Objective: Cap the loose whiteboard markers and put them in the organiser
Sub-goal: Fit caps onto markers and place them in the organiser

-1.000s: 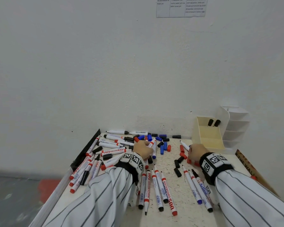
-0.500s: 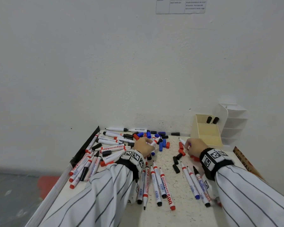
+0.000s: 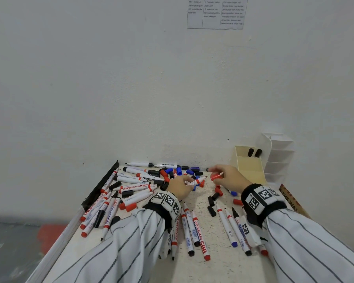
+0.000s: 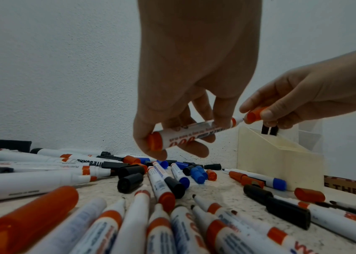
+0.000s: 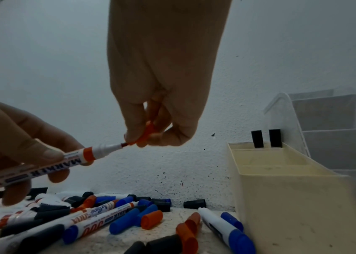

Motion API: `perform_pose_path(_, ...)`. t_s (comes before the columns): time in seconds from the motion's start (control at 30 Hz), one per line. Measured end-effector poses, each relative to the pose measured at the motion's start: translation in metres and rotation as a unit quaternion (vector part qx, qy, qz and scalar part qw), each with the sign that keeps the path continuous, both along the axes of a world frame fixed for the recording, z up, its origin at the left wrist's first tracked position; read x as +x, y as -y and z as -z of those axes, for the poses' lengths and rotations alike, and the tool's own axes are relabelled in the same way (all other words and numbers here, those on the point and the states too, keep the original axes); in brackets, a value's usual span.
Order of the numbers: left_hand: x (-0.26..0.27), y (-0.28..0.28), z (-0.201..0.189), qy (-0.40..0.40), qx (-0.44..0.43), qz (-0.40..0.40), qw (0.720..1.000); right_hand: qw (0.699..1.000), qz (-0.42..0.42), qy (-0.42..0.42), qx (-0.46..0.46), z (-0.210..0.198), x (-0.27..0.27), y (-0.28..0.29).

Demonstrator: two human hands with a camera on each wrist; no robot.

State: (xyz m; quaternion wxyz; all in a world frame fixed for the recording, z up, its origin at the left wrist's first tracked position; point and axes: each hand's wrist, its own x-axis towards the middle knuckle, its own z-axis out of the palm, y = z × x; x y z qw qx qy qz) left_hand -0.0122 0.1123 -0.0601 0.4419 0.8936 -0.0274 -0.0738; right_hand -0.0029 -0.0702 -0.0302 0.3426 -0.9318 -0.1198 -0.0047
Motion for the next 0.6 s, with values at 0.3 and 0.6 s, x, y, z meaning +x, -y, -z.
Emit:
perform_pose_path(0.3, -0.008, 0.006, -0.004, 0.01, 0.001, 0.073, 0.997, 0.999, 0.001, 0.006, 0.038, 0.007, -0.006, 0.002)
perform_pose_path(0.6, -0.017, 0.012, -0.008, 0.109, -0.054, 0.082, 0.989, 0.992, 0.075, -0.039, 0.095, 0.003, -0.017, -0.002)
